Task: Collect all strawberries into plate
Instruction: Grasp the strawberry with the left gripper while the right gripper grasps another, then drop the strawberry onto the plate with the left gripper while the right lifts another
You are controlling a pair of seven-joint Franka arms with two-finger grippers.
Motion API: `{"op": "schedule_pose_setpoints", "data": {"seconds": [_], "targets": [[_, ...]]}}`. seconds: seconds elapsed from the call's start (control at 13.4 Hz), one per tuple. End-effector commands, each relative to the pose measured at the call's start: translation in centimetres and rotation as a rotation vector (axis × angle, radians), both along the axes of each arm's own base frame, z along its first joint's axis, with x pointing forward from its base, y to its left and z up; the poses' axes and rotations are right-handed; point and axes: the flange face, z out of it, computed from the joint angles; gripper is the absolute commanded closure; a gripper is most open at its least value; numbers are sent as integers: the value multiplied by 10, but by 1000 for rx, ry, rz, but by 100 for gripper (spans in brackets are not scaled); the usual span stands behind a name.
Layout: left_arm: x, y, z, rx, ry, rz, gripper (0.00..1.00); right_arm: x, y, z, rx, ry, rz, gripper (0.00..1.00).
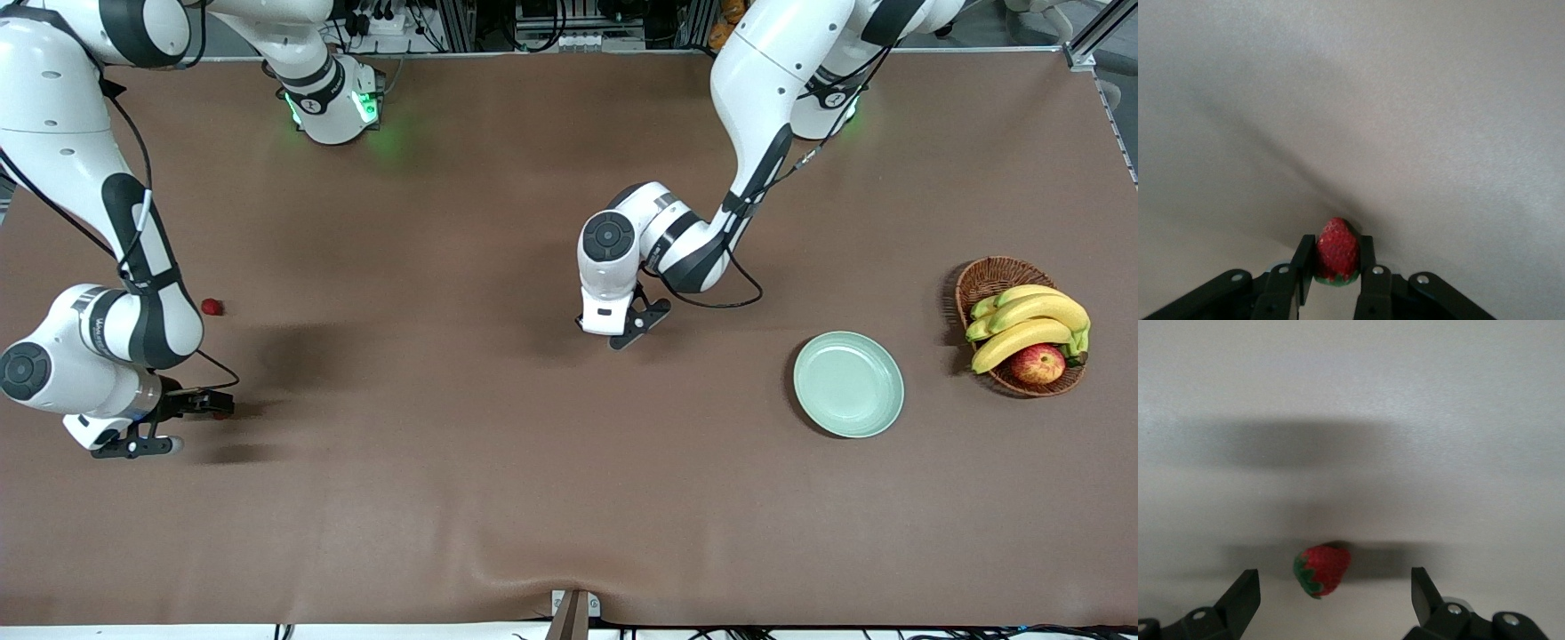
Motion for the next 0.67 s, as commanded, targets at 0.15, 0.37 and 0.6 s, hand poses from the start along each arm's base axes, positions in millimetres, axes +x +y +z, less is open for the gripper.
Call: {"op": "schedule_pose_setpoints", "data": {"seconds": [0.15,0.37,0.6], "targets": [[59,59,74,-12,-60,92,100,3,6,-8,12,13,-27,0],[96,128,120,26,-34,-34,100,2,7,-14,13,17,-32,0],[139,227,145,15,-10,-145,100,3,9,-14,11,15,-26,0]]}}
